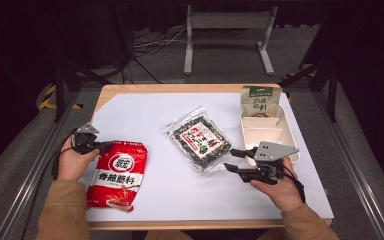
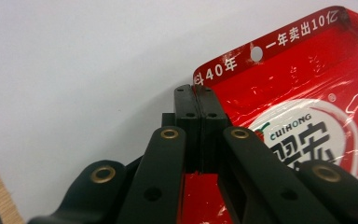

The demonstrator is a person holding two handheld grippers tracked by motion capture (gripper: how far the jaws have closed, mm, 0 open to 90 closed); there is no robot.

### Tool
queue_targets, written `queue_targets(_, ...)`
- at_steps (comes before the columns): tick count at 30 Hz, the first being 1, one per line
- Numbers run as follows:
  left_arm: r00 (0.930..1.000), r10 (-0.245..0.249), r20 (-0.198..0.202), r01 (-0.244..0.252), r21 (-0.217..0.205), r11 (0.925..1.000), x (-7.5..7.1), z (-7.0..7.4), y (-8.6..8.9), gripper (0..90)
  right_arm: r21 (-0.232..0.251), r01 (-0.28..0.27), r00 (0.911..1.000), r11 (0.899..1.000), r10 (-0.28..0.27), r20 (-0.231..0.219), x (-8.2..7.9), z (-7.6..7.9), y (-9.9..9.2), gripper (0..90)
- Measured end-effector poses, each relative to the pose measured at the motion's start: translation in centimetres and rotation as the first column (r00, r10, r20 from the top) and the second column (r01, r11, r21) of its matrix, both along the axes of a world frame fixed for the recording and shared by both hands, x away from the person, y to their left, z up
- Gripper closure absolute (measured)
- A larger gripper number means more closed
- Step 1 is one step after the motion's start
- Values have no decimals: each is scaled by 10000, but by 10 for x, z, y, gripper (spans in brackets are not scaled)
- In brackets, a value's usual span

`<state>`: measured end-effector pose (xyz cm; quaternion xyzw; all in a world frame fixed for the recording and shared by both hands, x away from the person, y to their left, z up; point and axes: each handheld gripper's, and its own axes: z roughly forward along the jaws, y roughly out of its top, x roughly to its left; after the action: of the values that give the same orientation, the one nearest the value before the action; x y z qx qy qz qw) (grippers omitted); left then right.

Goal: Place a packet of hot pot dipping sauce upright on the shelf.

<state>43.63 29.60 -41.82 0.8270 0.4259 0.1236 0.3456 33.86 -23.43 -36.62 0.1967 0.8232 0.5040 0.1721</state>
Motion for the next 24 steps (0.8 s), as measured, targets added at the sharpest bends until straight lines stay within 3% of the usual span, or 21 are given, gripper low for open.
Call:
queue_targets(3,9998,54,-174,-61,-365,9993,-7,13,-1,894,-7,-65,9999,10000,65,-152,0,0,2,526)
queue_targets(11,9985,-98,546,117,-353,9993,-27,47,-11,896,316,-302,9960,9990,327,-826,1,0,5,524)
queue_targets(19,9942,-234,1052,319,-792,9963,-47,73,-12,895,345,-343,9969,9988,367,-697,0,1,5,499)
queue_targets(24,9838,-384,1752,502,-636,9967,-60,88,-19,896,397,-363,9975,9986,386,-590,1,3,6,496)
